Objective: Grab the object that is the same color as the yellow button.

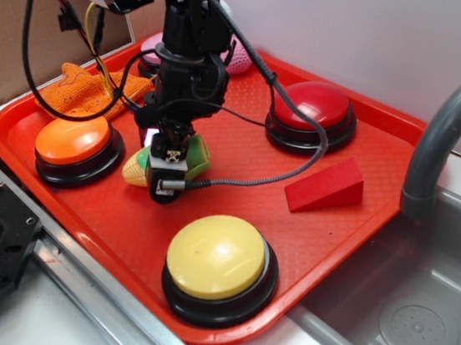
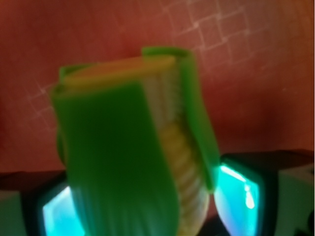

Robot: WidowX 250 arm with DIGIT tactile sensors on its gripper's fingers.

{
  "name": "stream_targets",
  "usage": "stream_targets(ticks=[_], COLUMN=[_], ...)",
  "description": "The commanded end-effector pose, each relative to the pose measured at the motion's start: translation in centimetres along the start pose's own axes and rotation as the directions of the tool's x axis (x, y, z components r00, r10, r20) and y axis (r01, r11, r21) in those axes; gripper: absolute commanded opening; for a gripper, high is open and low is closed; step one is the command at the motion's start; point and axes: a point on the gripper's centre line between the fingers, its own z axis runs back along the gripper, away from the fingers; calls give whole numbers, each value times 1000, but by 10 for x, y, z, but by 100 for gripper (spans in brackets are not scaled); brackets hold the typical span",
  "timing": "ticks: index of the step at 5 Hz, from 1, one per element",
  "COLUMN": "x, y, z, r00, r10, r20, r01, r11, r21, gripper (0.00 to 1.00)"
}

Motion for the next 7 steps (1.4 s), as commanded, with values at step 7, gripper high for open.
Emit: stream_targets(ticks=[7], x=[-148], y=[-4], z=[178], r00=[749], r10=[635], r20=[187], r01=[-630], r11=[771], r21=[-92], gripper=[0])
